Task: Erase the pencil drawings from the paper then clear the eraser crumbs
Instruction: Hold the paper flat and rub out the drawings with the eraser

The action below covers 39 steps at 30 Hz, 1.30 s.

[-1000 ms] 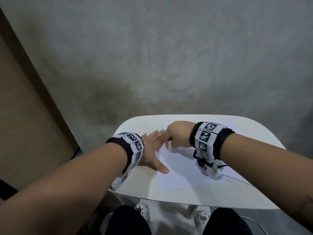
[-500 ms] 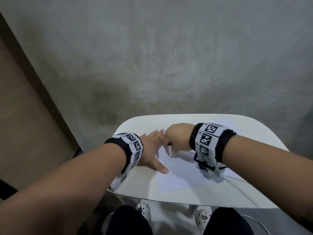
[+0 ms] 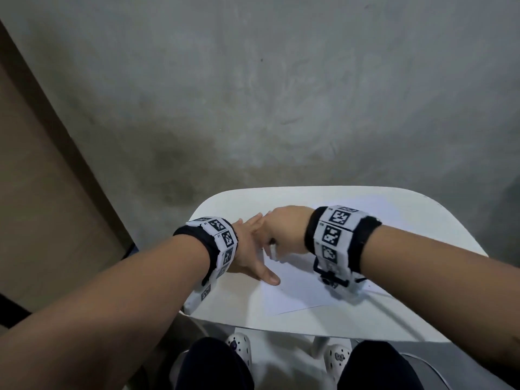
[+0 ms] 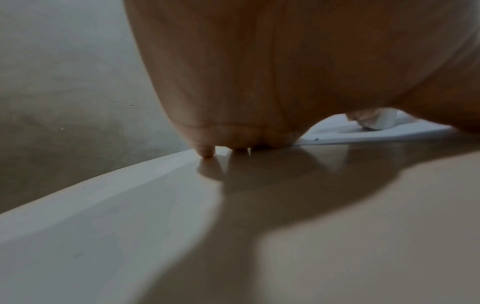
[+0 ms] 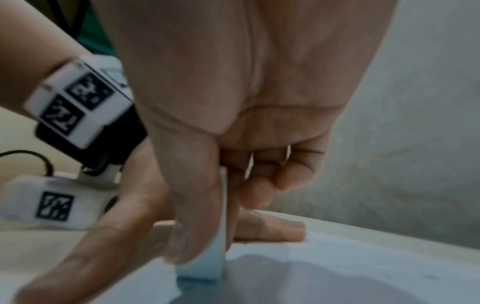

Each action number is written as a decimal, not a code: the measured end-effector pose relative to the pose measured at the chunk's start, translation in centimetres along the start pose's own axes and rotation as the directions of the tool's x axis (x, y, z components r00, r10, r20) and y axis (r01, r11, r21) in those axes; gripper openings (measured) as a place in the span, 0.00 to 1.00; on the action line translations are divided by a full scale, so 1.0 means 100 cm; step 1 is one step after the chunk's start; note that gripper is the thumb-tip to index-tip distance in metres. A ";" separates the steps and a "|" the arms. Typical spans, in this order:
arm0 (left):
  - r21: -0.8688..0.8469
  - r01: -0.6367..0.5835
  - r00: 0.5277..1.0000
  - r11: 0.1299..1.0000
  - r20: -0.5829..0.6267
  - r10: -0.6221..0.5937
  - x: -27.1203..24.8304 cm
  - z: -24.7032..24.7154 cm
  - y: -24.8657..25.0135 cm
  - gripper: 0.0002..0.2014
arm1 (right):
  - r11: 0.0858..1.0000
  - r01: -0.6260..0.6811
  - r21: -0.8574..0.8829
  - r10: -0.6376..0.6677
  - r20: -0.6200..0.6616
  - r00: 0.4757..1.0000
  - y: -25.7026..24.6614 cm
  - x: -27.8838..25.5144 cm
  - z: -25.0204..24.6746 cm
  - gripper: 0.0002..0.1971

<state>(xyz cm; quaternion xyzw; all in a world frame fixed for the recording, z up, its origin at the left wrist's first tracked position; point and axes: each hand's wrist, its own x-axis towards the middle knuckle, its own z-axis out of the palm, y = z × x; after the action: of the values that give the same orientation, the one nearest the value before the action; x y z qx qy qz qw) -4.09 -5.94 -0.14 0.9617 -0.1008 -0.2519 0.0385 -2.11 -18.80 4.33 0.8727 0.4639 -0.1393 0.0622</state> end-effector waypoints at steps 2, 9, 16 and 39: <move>0.056 -0.034 0.999 0.998 0.021 0.032 0.004 0.003 -0.004 0.62 | 0.998 0.002 -0.056 0.001 0.054 0.999 0.009 -0.014 0.002 0.08; 0.094 -0.044 0.998 0.995 0.042 0.041 0.014 0.008 -0.012 0.69 | 0.982 -0.103 -0.160 0.134 0.193 0.972 0.025 -0.034 -0.002 0.08; 0.056 -0.029 0.999 0.998 0.025 0.027 0.005 0.003 -0.005 0.61 | 0.997 -0.027 -0.079 0.032 0.061 0.998 0.010 -0.016 0.004 0.08; 0.114 -0.065 0.997 0.991 0.059 0.059 0.019 0.008 -0.015 0.67 | 0.989 -0.145 -0.001 0.144 0.106 0.984 0.026 -0.019 -0.004 0.09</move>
<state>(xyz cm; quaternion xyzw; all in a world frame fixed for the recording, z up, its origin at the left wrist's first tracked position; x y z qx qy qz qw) -2.60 -4.87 -1.96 0.9514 -0.1461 -0.2708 -0.0126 -0.92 -21.70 5.26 0.8956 0.3950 -0.1818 0.0939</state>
